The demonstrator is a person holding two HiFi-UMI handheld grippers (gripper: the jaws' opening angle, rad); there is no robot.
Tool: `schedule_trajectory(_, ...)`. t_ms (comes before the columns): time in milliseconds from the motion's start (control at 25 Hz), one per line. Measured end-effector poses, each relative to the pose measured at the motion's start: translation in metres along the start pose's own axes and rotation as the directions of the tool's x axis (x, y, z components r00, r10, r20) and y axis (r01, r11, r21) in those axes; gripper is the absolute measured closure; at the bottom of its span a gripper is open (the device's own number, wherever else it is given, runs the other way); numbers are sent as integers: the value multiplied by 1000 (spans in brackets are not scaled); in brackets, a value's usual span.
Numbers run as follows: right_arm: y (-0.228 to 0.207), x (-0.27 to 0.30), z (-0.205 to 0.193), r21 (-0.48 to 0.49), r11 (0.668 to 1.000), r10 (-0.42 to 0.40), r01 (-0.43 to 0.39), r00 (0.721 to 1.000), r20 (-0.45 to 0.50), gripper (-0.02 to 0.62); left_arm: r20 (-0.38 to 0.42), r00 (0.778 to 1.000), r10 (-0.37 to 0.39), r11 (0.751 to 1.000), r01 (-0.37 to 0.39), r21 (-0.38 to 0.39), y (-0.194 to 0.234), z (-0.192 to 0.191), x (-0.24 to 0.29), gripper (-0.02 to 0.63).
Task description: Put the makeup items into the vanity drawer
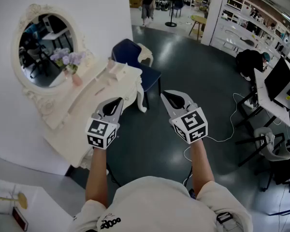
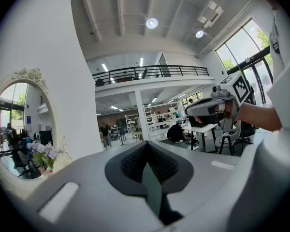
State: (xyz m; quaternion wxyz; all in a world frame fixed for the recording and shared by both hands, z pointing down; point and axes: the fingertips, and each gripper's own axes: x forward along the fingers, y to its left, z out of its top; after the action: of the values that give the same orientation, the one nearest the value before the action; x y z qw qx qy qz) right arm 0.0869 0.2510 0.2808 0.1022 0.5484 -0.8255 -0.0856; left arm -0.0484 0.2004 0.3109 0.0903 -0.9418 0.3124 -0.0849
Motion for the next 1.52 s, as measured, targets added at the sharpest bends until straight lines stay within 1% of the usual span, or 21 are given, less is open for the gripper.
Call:
schedule_trajectory(240, -6, -2, 0, 6, 1000, 6, -6, 1000, 12, 594, -6, 1000, 2, 1000, -2, 2, -6, 2, 5, 588)
schedule_trajectory(480, -13, -14, 1, 92, 995, 33, -41, 996, 86, 592, -27, 1000, 13, 1000, -13, -3, -20, -2, 9, 588)
schedule_trajectory(720, -15, -17, -22, 113, 989, 89, -95, 994, 56, 592, -43, 998, 36, 999, -38, -25, -31, -12, 13, 588)
schedule_trajectory(880, -22, -11, -36, 124, 986, 104, -107, 994, 30, 592, -54, 998, 35, 999, -37, -35, -29, -18, 25, 588)
schedule_trajectory(1040, -33, 17, -38, 150, 981, 117, -123, 992, 46, 592, -51, 998, 34, 999, -36, -33, -9, -23, 47, 588)
schedule_trajectory(1160, -42, 46, -37, 136, 983, 115, -121, 992, 51, 592, -39, 999, 36, 999, -37, -33, 16, -27, 65, 588)
schedule_trajectory(1320, -58, 89, -30, 126, 984, 116, -123, 991, 61, 594, -29, 998, 53, 998, -54, -29, 59, -30, 91, 588)
schedule_trajectory(1520, -77, 148, -15, 118, 985, 121, -128, 990, 68, 594, -16, 999, 51, 998, -51, -23, 118, -25, 123, 588)
